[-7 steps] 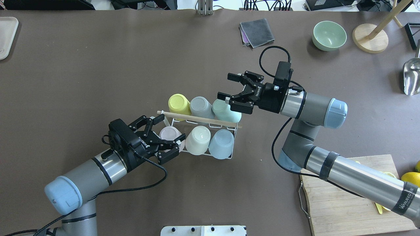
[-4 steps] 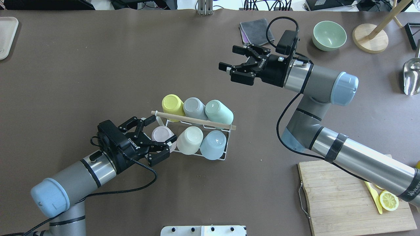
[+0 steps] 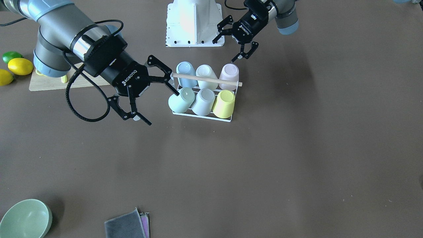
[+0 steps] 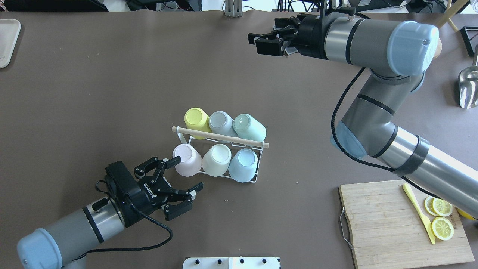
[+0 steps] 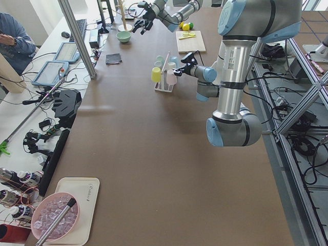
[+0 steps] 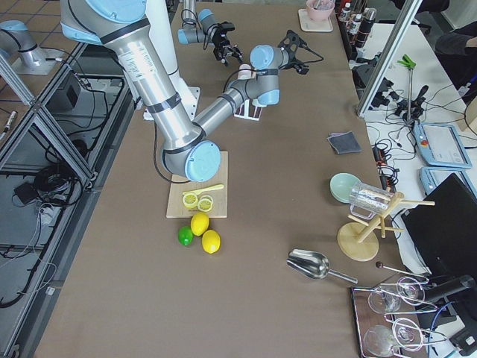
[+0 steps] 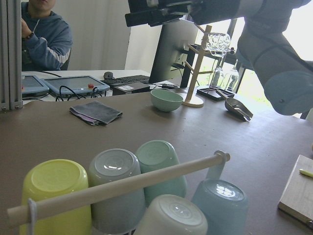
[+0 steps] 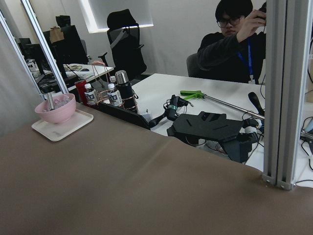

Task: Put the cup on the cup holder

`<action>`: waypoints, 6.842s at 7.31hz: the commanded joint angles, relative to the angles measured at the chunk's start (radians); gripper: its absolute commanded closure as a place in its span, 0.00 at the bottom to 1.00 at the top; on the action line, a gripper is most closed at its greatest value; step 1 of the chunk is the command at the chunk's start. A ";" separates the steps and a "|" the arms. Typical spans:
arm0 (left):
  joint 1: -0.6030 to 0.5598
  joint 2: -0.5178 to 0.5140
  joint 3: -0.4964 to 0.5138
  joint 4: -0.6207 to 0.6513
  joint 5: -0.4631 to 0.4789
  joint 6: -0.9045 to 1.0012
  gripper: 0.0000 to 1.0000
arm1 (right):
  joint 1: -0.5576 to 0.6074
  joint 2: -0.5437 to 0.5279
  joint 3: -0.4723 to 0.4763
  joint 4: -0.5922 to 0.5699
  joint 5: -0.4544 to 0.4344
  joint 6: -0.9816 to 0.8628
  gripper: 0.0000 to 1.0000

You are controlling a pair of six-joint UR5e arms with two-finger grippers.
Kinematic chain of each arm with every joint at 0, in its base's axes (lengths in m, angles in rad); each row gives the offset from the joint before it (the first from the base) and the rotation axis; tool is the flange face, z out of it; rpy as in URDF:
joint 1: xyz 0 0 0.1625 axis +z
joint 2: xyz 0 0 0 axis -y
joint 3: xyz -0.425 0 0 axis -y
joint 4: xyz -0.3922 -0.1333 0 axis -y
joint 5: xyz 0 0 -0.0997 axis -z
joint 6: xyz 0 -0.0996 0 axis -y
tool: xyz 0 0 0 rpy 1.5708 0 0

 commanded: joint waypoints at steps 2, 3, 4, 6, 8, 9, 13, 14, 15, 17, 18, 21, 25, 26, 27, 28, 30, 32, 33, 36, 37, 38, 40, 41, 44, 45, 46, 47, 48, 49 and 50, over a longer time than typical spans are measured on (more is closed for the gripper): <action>-0.048 0.149 -0.088 0.073 -0.078 0.001 0.01 | 0.053 -0.059 0.200 -0.452 0.010 -0.050 0.00; -0.106 0.195 -0.121 0.154 -0.165 -0.001 0.01 | 0.078 -0.065 0.272 -0.663 0.016 -0.100 0.00; -0.178 0.219 -0.123 0.212 -0.256 -0.002 0.01 | 0.095 -0.064 0.317 -0.843 0.014 -0.130 0.00; -0.342 0.256 -0.114 0.391 -0.483 -0.006 0.01 | 0.142 -0.096 0.337 -1.051 0.043 -0.151 0.00; -0.551 0.258 -0.095 0.623 -0.781 -0.090 0.01 | 0.257 -0.152 0.316 -1.238 0.170 -0.257 0.00; -0.682 0.258 -0.033 0.729 -0.965 -0.084 0.01 | 0.276 -0.194 0.310 -1.260 0.256 -0.259 0.00; -1.098 0.256 0.050 1.245 -1.195 0.329 0.01 | 0.488 -0.370 0.148 -1.245 0.523 -0.524 0.00; -1.195 0.256 0.052 1.360 -1.233 0.371 0.01 | 0.545 -0.396 0.103 -1.245 0.561 -0.632 0.00; -1.286 0.256 0.052 1.453 -1.256 0.376 0.01 | 0.575 -0.433 0.092 -1.244 0.571 -0.691 0.00; -1.389 0.217 0.090 1.592 -1.254 0.574 0.01 | 0.627 -0.446 0.016 -1.230 0.620 -0.748 0.00; -1.430 0.198 0.096 1.634 -1.257 0.679 0.01 | 0.633 -0.447 -0.001 -1.206 0.628 -0.751 0.00; -1.477 0.223 0.107 1.642 -1.257 0.682 0.01 | 0.679 -0.495 -0.002 -1.201 0.629 -0.754 0.00; -1.550 0.252 0.113 1.636 -1.254 0.676 0.01 | 0.724 -0.531 -0.005 -1.201 0.629 -0.758 0.00; -1.556 0.250 0.131 1.638 -1.257 0.676 0.01 | 0.725 -0.536 -0.005 -1.201 0.629 -0.758 0.00; -1.558 0.252 0.138 1.641 -1.258 0.679 0.01 | 0.725 -0.536 -0.005 -1.201 0.631 -0.756 0.00; -1.558 0.281 0.123 1.633 -1.258 0.679 0.01 | 0.727 -0.538 -0.005 -1.201 0.631 -0.758 0.00; -1.558 0.299 0.130 1.621 -1.325 0.680 0.01 | 0.731 -0.544 -0.003 -1.201 0.631 -0.756 0.00; -1.558 0.298 0.115 1.580 -1.333 0.680 0.01 | 0.731 -0.550 -0.005 -1.201 0.629 -0.758 0.00; -1.558 0.298 0.113 1.578 -1.349 0.680 0.01 | 0.731 -0.550 -0.005 -1.201 0.629 -0.756 0.00; -1.560 0.307 0.122 1.579 -1.346 0.679 0.01 | 0.731 -0.550 -0.005 -1.201 0.629 -0.756 0.00; -1.560 0.307 0.124 1.579 -1.346 0.680 0.01 | 0.731 -0.548 -0.005 -1.201 0.631 -0.754 0.00; -1.561 0.307 0.122 1.578 -1.346 0.680 0.01 | 0.731 -0.547 -0.003 -1.199 0.629 -0.756 0.00; -1.563 0.307 0.122 1.578 -1.344 0.680 0.01 | 0.731 -0.542 -0.005 -1.199 0.629 -0.754 0.00; -1.564 0.307 0.122 1.578 -1.344 0.680 0.01 | 0.731 -0.542 -0.005 -1.199 0.629 -0.754 0.00; -1.564 0.309 0.132 1.578 -1.336 0.680 0.01 | 0.731 -0.544 -0.005 -1.199 0.629 -0.754 0.00; -1.564 0.309 0.132 1.578 -1.336 0.679 0.01 | 0.731 -0.545 -0.003 -1.199 0.629 -0.753 0.00; -1.564 0.309 0.132 1.578 -1.336 0.679 0.01 | 0.731 -0.545 -0.003 -1.199 0.629 -0.753 0.00; -1.564 0.309 0.130 1.578 -1.336 0.680 0.01 | 0.731 -0.545 -0.003 -1.199 0.629 -0.751 0.00; -1.564 0.309 0.132 1.578 -1.336 0.679 0.01 | 0.731 -0.544 -0.003 -1.199 0.629 -0.751 0.00; -1.564 0.307 0.130 1.578 -1.336 0.679 0.01 | 0.731 -0.544 -0.003 -1.199 0.629 -0.753 0.00; -1.564 0.309 0.132 1.578 -1.336 0.679 0.01 | 0.731 -0.544 -0.003 -1.199 0.629 -0.753 0.00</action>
